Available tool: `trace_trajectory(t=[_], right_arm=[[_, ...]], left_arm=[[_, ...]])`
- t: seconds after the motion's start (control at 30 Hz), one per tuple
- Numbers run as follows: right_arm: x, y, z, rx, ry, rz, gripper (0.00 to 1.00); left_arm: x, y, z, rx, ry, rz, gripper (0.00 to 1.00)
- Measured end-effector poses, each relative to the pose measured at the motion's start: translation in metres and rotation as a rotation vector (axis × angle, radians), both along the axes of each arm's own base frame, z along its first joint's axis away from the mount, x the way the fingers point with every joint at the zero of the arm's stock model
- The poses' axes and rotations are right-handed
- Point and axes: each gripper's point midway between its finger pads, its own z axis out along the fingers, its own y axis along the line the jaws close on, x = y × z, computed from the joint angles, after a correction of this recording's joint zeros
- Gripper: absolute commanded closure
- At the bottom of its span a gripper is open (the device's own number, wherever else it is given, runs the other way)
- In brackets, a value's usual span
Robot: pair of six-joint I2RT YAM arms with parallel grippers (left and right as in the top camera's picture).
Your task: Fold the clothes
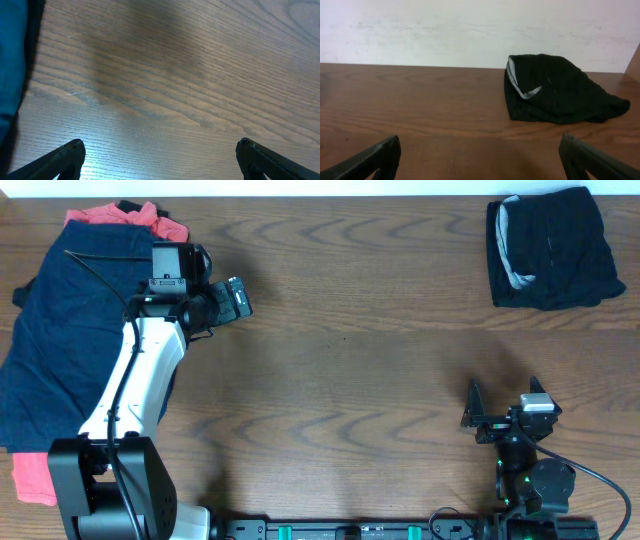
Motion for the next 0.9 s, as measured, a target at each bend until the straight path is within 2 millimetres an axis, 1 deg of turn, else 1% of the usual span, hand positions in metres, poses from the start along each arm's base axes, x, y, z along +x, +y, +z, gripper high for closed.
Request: trace_trajectory(t=[0.23, 0.37, 0.43, 0.5, 0.6, 0.67, 0.73, 0.8, 0.9], right_arm=[[0.000, 0.000, 0.000, 0.000, 0.000, 0.000, 0.01], [0.000, 0.000, 0.000, 0.000, 0.000, 0.000, 0.01], [0.000, 0.000, 0.000, 0.000, 0.000, 0.000, 0.01], [0.000, 0.000, 0.000, 0.000, 0.000, 0.000, 0.01], [0.000, 0.000, 0.000, 0.000, 0.000, 0.000, 0.01], [0.000, 0.000, 0.000, 0.000, 0.000, 0.000, 0.01], [0.000, 0.000, 0.000, 0.000, 0.001, 0.000, 0.01], [0.000, 0.000, 0.000, 0.000, 0.000, 0.000, 0.01], [0.000, 0.000, 0.000, 0.000, 0.000, -0.001, 0.01]], left_arm=[[0.000, 0.000, 0.000, 0.000, 0.000, 0.000, 0.02], [-0.005, 0.001, -0.001, 0.005, 0.017, -0.001, 0.02], [-0.005, 0.002, 0.003, 0.012, 0.007, 0.002, 0.02], [-0.006, 0.003, 0.014, 0.019, -0.021, 0.004, 0.02], [-0.003, 0.004, 0.046, 0.033, -0.135, -0.003, 0.02], [-0.005, 0.004, 0.073, 0.052, -0.227, -0.025, 0.02], [-0.013, 0.004, 0.100, 0.080, -0.309, -0.055, 0.02], [-0.024, 0.004, 0.119, 0.111, -0.371, -0.086, 0.02], [-0.042, 0.004, 0.134, 0.154, -0.434, -0.126, 0.02]])
